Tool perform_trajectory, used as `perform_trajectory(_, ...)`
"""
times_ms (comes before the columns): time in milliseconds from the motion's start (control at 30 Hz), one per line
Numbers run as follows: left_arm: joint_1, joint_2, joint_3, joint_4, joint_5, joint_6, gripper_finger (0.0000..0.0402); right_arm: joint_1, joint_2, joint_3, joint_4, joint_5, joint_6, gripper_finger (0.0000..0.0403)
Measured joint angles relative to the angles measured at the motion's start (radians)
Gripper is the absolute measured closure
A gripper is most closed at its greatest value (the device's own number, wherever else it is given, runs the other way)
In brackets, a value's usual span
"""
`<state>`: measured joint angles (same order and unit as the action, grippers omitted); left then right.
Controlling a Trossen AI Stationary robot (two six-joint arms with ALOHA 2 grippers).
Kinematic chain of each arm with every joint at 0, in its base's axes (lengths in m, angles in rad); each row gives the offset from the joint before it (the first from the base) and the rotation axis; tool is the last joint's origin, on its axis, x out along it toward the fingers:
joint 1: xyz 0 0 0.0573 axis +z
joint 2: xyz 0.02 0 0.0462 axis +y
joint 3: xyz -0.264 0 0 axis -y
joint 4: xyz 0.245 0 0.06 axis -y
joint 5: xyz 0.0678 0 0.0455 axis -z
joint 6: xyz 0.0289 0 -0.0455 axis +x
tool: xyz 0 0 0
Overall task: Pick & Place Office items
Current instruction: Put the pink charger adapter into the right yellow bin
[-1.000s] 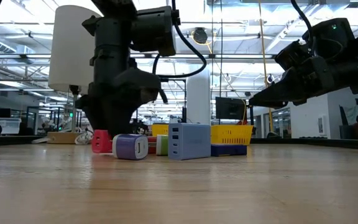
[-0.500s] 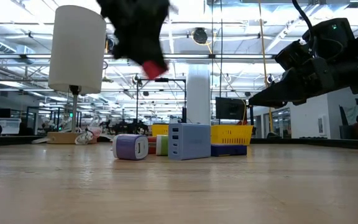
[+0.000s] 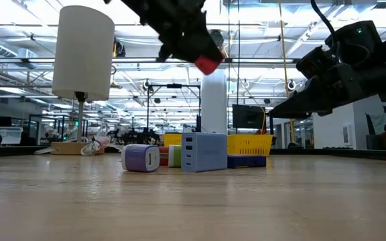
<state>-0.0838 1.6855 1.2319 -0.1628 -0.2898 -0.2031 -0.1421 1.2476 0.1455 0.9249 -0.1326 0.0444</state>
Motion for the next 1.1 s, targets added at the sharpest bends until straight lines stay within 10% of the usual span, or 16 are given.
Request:
perform_trajectory(700,0.145,-0.208,-0.553,0.806,0.194,-0.02,0.025,0.0,0.0,0.0,-0.005,0.005,0.013,0.0206)
perform_trajectory(900,0.22,-0.133,-0.67,1.183,0.338,-0.155,0.025,0.007,0.003,0.004,0.101,0.009,-0.21,0.0206)
perform_trajectory(1100,0.185,-0.033,-0.618,1.229,0.397,-0.208,0.025,0.129,0.042,0.123,0.057,0.22,-0.462,0.0196)
